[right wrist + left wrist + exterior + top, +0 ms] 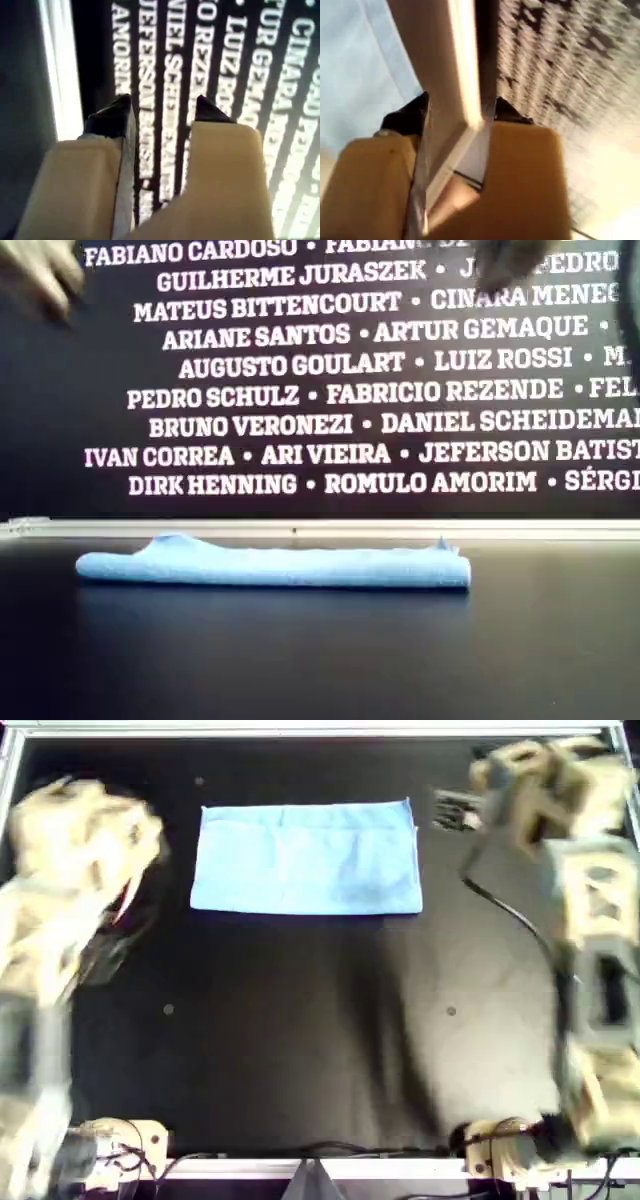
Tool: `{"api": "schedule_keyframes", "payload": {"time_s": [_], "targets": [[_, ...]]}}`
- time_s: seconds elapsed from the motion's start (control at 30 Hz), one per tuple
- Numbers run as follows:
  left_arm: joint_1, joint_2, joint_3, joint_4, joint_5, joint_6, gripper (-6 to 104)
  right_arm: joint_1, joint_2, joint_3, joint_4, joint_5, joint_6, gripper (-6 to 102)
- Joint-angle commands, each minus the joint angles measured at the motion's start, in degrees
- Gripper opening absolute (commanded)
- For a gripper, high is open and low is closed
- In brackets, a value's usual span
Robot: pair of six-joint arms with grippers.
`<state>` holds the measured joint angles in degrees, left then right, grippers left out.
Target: Fold a cloth
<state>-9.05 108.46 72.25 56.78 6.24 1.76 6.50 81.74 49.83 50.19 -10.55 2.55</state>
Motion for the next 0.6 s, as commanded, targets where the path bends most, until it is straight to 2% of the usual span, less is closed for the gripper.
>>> {"api": "schedule_keyframes", "payload": {"time_s": [0.0,0.07,0.13,0.33,0.57], "targets": [[1.05,16.96,4.39,6.94,-0.18,-3.87,45,0.00,22.85,10.90,6.59,0.44,2.90,50],[1.14,22.41,6.86,9.58,-0.18,-4.04,45,-0.09,33.31,18.90,7.91,0.44,4.31,50],[1.14,27.69,8.96,11.43,-0.18,-4.04,45,-0.09,44.38,27.60,7.56,0.44,4.57,50],[1.14,43.24,18.37,12.13,-0.18,-4.13,45,-0.09,70.66,47.99,7.03,0.44,3.69,50],[0.70,61.44,43.15,10.81,-0.18,-3.96,45,0.00,84.37,68.12,6.94,0.44,3.60,50]]}}
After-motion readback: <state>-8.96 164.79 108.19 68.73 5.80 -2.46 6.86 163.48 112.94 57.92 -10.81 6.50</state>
